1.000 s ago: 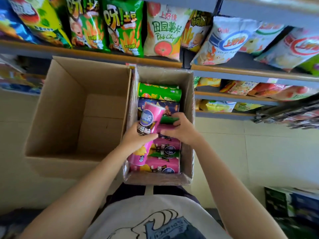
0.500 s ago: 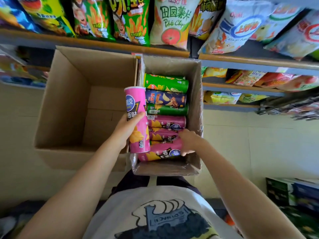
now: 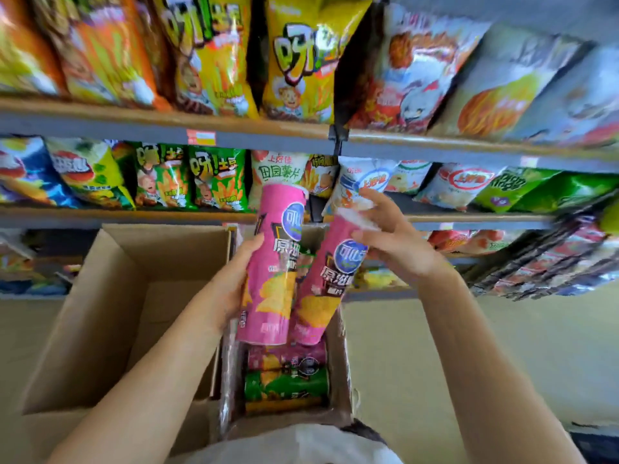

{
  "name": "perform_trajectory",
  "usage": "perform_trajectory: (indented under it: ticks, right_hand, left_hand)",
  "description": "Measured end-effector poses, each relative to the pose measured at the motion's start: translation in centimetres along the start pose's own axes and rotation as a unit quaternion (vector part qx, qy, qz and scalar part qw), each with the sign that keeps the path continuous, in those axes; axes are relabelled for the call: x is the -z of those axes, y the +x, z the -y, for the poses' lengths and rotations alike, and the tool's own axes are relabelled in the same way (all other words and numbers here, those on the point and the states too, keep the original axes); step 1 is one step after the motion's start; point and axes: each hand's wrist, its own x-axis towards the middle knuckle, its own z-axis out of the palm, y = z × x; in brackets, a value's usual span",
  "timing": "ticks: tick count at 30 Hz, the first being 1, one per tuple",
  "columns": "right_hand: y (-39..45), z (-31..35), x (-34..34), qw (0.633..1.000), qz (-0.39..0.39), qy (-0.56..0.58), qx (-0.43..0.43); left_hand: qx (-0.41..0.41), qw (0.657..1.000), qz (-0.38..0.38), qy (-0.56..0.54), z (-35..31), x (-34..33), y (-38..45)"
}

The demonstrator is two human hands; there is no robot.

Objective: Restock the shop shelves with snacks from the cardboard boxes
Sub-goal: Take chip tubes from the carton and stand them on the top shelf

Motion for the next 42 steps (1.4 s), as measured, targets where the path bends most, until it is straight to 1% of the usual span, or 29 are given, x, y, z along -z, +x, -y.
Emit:
perform_trajectory:
  ticks: [1,3,5,6,9,11,12,14,15,16,17,18,19,21,24,27,30,32,34,35,37,39,42]
  right_hand:
    - [0.5,1.1,0.8,0.997,-0.021,0.069,0.012]
    - [1.6,4.1,2.2,0.980,-0.073,0.179,0.048]
    - [2.5,7.2,3.4,0.959,-0.131,0.237,0.076]
    - [2.8,8.7,4.2,0.955,-0.156,0.241,0.081]
    - [3.6,12.4,8.1,0.949,-0.240,0.176,0.106]
    - [3.4,14.8,11.9,0.947,-0.280,0.087,0.130]
    - [2.8,15.8,13.4,0.945,-0.290,0.044,0.147]
    - [1.5,16.7,16.3,0.945,-0.265,0.004,0.192]
    - [0.6,17.0,17.5,0.950,-0.227,0.004,0.213]
    - [-0.1,17.2,18.3,0.956,-0.180,0.010,0.231]
    - [-0.6,17.3,19.2,0.961,-0.130,0.024,0.242]
    - [-1.1,17.3,20.0,0.966,-0.088,0.038,0.242]
    - [-1.2,17.4,20.8,0.969,-0.065,0.033,0.235]
    - [-1.4,18.1,22.1,0.975,-0.045,0.012,0.215]
    - [-0.5,19.7,23.7,0.977,-0.064,0.017,0.200]
    - [1.8,21.2,25.4,0.960,-0.119,0.031,0.250]
    - [4.4,22.9,27.4,0.934,-0.177,0.023,0.309]
    - [6.0,24.0,28.6,0.923,-0.187,0.021,0.335]
    - [7.7,24.8,29.6,0.918,-0.192,0.001,0.347]
    - [8.4,25.0,30.0,0.917,-0.197,-0.022,0.347]
    - [9.8,25.5,30.6,0.918,-0.199,-0.062,0.339]
    - [11.0,25.8,30.8,0.923,-0.196,-0.087,0.319]
    - [12.8,26.1,31.0,0.929,-0.195,-0.134,0.283]
  left_hand:
    - [-0.019,1.000,0.016,-0.006,-0.6,-1.9,-0.3]
    - [-0.064,0.996,0.058,-0.019,-2.1,-6.0,-0.2]
    - [-0.095,0.990,0.101,-0.020,-3.4,-10.1,0.4]
    - [-0.105,0.987,0.118,-0.029,-4.0,-12.1,0.9]
    - [-0.153,0.977,0.143,-0.039,-5.6,-19.1,1.7]
    - [-0.180,0.968,0.175,-0.029,-6.3,-24.1,1.9]
    - [-0.190,0.965,0.176,-0.029,-6.5,-26.2,2.3]
    - [-0.193,0.963,0.179,-0.058,-7.1,-30.0,3.0]
    - [-0.200,0.954,0.208,-0.075,-7.5,-31.9,3.0]
    - [-0.221,0.947,0.220,-0.080,-8.1,-33.4,3.2]
    - [-0.238,0.947,0.200,-0.080,-8.9,-34.8,3.4]
    - [-0.270,0.948,0.158,-0.058,-9.8,-35.8,3.7]
    - [-0.301,0.944,0.129,-0.049,-10.9,-36.8,3.6]
    - [-0.350,0.930,0.106,-0.024,-13.1,-38.9,3.4]
    - [-0.385,0.919,0.085,0.003,-16.3,-41.7,3.5]
    - [-0.407,0.911,0.070,0.021,-20.0,-43.7,3.9]
    - [-0.448,0.893,0.010,0.047,-23.5,-44.3,6.6]
    - [-0.471,0.877,-0.035,0.081,-24.9,-44.2,8.7]
    - [-0.499,0.853,-0.082,0.133,-25.3,-44.1,10.7]
    - [-0.504,0.844,-0.097,0.156,-25.2,-44.1,11.6]
    - [-0.498,0.840,-0.113,0.184,-24.9,-44.5,13.0]
    - [-0.494,0.830,-0.152,0.209,-24.9,-44.6,14.3]
    - [-0.505,0.784,-0.213,0.290,-25.2,-44.0,16.1]
